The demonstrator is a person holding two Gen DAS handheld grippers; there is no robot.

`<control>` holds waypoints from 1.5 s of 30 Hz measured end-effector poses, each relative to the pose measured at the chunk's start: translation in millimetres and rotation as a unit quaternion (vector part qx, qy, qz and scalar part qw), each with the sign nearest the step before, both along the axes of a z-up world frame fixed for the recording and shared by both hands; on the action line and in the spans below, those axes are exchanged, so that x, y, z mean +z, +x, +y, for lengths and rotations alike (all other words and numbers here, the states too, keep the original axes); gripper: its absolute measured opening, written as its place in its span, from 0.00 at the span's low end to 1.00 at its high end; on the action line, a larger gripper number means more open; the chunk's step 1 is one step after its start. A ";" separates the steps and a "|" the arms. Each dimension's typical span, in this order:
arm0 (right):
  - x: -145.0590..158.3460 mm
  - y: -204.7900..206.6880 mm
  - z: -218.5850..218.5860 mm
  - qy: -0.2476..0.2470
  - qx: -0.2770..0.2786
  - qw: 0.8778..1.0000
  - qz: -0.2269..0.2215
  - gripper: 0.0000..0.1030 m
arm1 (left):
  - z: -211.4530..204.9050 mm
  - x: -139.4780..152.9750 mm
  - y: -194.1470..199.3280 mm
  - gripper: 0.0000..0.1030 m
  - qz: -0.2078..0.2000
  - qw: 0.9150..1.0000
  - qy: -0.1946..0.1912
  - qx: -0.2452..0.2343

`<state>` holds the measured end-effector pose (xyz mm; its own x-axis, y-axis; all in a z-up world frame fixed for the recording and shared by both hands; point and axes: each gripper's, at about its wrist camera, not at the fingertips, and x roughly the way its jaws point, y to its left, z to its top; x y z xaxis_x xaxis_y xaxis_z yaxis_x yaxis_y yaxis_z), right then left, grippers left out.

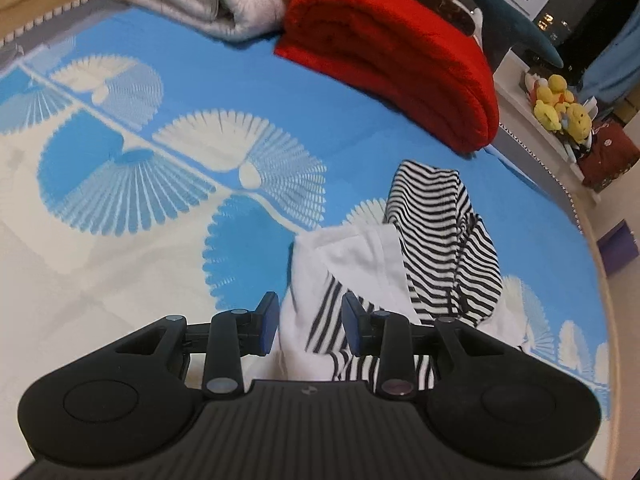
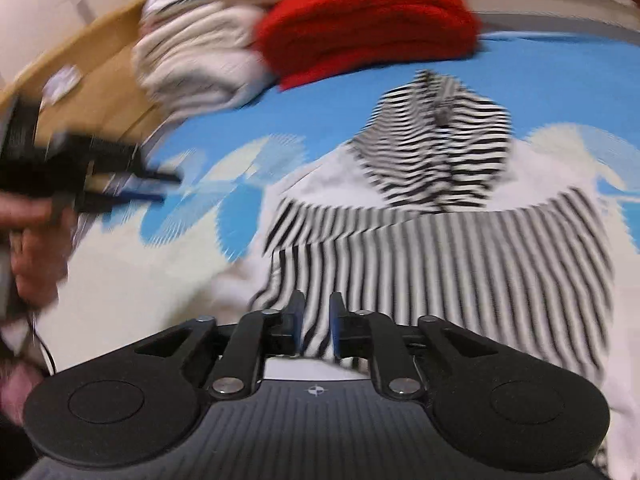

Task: Fold small clothes
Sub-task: 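Fold the held sleeve across the body with the right tool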

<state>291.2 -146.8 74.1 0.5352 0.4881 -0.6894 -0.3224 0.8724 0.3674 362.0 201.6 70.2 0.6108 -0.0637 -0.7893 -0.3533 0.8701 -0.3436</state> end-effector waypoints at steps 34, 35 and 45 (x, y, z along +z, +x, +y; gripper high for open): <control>-78.7 45.5 -113.5 -0.051 -0.243 0.961 0.119 0.23 | -49.9 -67.8 16.2 0.03 0.065 0.990 0.087 -0.087; -83.8 45.4 -117.2 -0.054 -0.256 0.956 0.131 0.23 | -47.9 -74.6 16.3 0.03 0.086 0.989 0.091 -0.079; -86.4 49.5 -116.0 -0.060 -0.256 0.955 0.136 0.24 | -71.1 -106.9 13.8 0.11 0.125 0.983 0.040 -0.126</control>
<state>340.6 -262.9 -12.3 0.4762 0.1191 -0.8713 0.2512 0.9310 0.2646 375.8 130.5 -36.6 0.3690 -0.1203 -0.9216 -0.1877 0.9615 -0.2007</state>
